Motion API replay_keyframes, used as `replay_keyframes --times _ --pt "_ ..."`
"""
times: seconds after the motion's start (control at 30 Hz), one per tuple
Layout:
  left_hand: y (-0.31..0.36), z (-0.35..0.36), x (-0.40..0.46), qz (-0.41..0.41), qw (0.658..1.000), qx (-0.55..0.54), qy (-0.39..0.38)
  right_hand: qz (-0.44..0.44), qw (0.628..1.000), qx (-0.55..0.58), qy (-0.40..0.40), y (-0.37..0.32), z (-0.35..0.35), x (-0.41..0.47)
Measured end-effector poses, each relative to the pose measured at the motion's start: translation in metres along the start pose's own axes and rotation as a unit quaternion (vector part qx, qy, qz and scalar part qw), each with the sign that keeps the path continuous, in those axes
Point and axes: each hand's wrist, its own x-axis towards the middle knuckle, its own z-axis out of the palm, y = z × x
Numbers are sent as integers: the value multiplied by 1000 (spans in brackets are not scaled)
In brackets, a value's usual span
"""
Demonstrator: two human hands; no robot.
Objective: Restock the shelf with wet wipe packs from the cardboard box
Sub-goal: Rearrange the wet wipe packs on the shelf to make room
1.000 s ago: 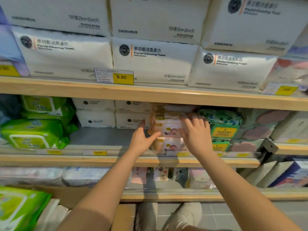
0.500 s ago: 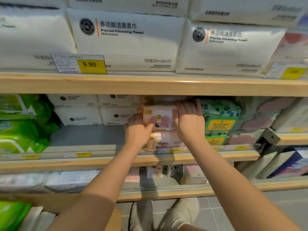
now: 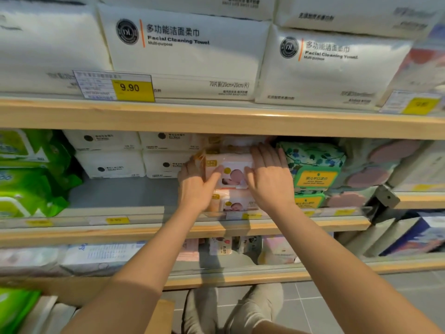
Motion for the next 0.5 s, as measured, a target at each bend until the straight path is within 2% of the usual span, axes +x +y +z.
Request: replay_keyframes --times 0.03,0.1,0.17,0.23,0.33,0.5 --pt "6 -4 -6 5 999 19 25 3 1000 -2 -10 2 -3 -4" --pt "16 -8 -15 57 987 129 76 -15 999 -14 48 9 -7 -12" --pt "24 -3 -19 159 955 248 26 -16 995 -21 101 21 -9 -16" --pt "32 8 -17 229 924 306 -27 21 995 -10 99 37 -11 -16" --pt "47 19 -20 216 915 337 -42 74 995 0 73 56 -12 -15" --pt "44 31 -16 196 926 323 -26 77 992 20 94 61 -4 -14"
